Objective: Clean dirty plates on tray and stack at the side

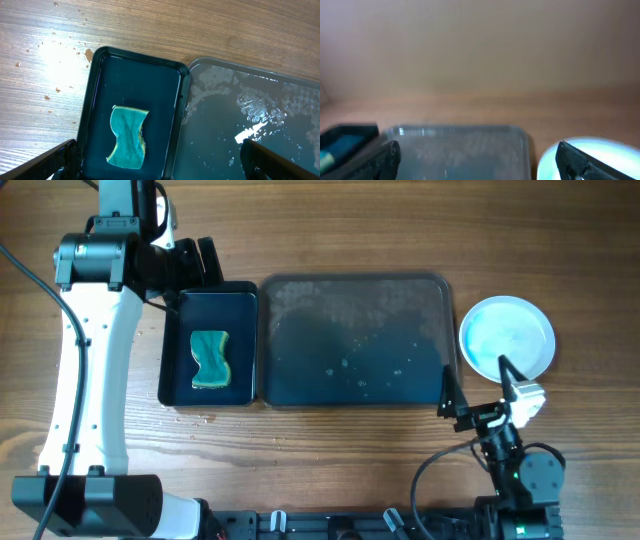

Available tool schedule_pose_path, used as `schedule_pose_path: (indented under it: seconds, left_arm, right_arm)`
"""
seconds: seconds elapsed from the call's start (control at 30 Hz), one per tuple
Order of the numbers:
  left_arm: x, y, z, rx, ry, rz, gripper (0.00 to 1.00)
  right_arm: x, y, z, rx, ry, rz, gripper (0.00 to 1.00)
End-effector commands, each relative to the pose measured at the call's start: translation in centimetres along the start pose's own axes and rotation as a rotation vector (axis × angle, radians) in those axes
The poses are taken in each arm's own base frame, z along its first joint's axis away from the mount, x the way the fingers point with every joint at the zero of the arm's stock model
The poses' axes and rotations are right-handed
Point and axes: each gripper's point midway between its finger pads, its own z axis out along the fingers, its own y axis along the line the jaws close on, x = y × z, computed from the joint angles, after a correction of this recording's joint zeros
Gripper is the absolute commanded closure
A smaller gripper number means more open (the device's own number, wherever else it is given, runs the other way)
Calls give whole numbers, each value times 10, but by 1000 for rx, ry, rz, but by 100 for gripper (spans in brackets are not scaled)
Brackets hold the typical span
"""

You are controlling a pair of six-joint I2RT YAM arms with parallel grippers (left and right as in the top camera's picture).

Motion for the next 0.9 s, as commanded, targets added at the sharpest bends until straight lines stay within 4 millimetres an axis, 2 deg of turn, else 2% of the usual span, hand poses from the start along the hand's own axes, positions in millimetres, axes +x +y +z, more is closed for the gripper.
schedule_pose_path:
  seconds: [0.0, 0.63, 0.73, 0.8, 0.87]
  left_arm:
    - [0, -4, 1, 16, 4, 18, 0]
    - [0, -4, 1, 15, 2, 19, 0]
    - [-1, -1, -18, 3, -48, 22, 0]
    - [-6, -4, -40, 29, -146, 28, 0]
    - [-13, -9, -70, 75, -321, 40, 0]
  right_arm:
    - [3, -4, 0, 24, 0, 21, 0]
    - [5, -5, 0, 26, 9, 22, 0]
    - [5, -5, 0, 26, 9, 22, 0]
    - [5, -5, 0, 26, 9, 22, 0]
    - [5, -5, 0, 26, 9, 22, 0]
